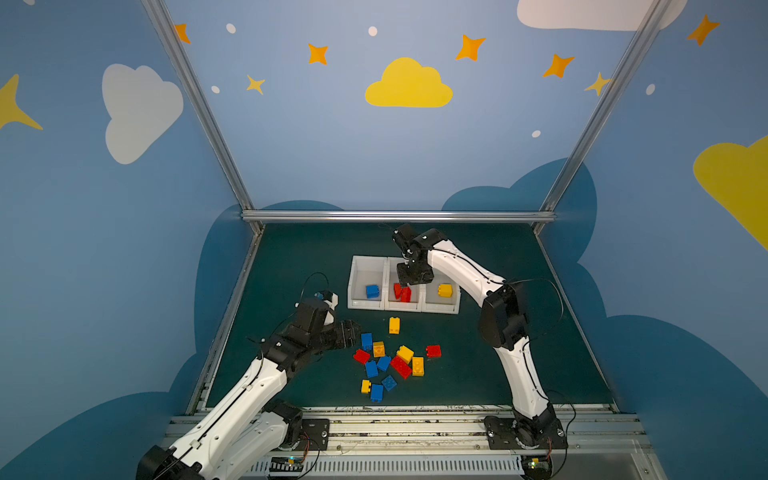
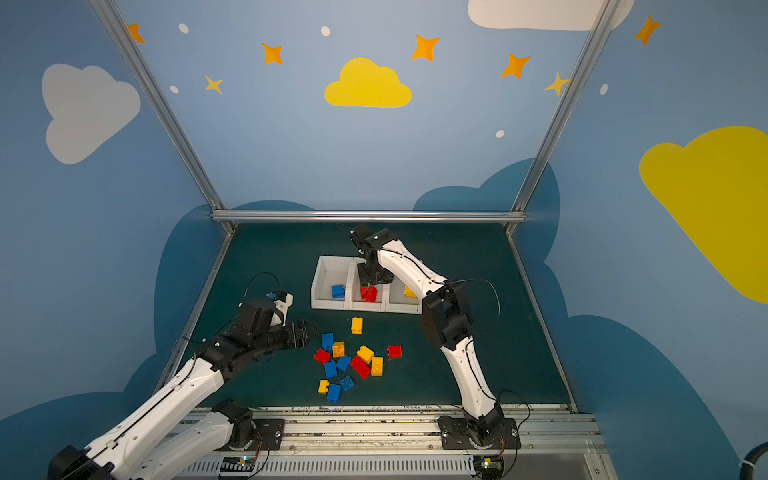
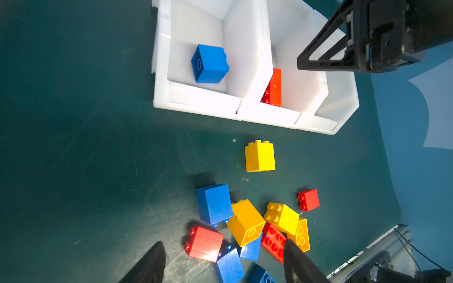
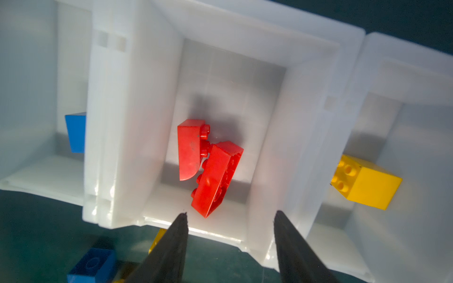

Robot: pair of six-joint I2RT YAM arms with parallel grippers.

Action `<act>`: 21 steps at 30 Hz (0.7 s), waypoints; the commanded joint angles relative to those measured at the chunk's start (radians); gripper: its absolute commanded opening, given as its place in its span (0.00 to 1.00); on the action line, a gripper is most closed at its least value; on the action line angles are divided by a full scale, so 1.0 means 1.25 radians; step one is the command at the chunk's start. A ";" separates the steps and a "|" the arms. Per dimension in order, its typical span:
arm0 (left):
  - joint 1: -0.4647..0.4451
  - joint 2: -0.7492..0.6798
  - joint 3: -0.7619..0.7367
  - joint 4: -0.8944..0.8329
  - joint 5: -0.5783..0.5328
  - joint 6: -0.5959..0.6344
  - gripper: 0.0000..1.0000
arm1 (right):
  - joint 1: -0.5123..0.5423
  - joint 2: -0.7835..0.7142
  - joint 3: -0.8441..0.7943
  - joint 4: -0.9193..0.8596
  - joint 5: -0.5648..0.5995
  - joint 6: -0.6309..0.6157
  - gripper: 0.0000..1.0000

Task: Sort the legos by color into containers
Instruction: 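Withdraw the right gripper while the left gripper grasps a yellow brick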

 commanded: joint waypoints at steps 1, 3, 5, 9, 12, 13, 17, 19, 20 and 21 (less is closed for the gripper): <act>-0.011 -0.003 -0.003 -0.020 0.003 -0.003 0.76 | 0.005 -0.069 0.013 -0.016 -0.013 -0.003 0.57; -0.020 0.002 -0.001 -0.025 -0.005 -0.003 0.76 | 0.009 -0.088 0.013 -0.014 -0.020 -0.007 0.58; -0.029 0.008 0.003 -0.030 -0.010 -0.002 0.76 | 0.011 -0.108 0.012 -0.015 -0.029 -0.015 0.58; -0.058 0.026 0.020 -0.042 -0.018 -0.001 0.76 | 0.020 -0.163 -0.022 -0.022 -0.028 -0.027 0.58; -0.097 0.046 0.030 -0.048 -0.033 -0.010 0.76 | 0.023 -0.253 -0.153 0.033 -0.043 -0.011 0.58; -0.112 0.056 0.033 -0.047 -0.037 -0.016 0.76 | 0.023 -0.288 -0.206 0.059 -0.052 -0.002 0.58; -0.166 0.104 0.047 -0.035 -0.033 -0.037 0.75 | 0.023 -0.407 -0.361 0.097 -0.055 0.026 0.58; -0.190 0.142 0.059 -0.022 -0.025 -0.044 0.75 | 0.021 -0.468 -0.435 0.101 -0.045 0.040 0.58; -0.197 0.159 0.064 -0.015 -0.022 -0.047 0.75 | 0.021 -0.492 -0.468 0.104 -0.040 0.046 0.58; -0.205 0.181 0.073 -0.007 -0.020 -0.051 0.75 | 0.020 -0.522 -0.507 0.109 -0.036 0.053 0.58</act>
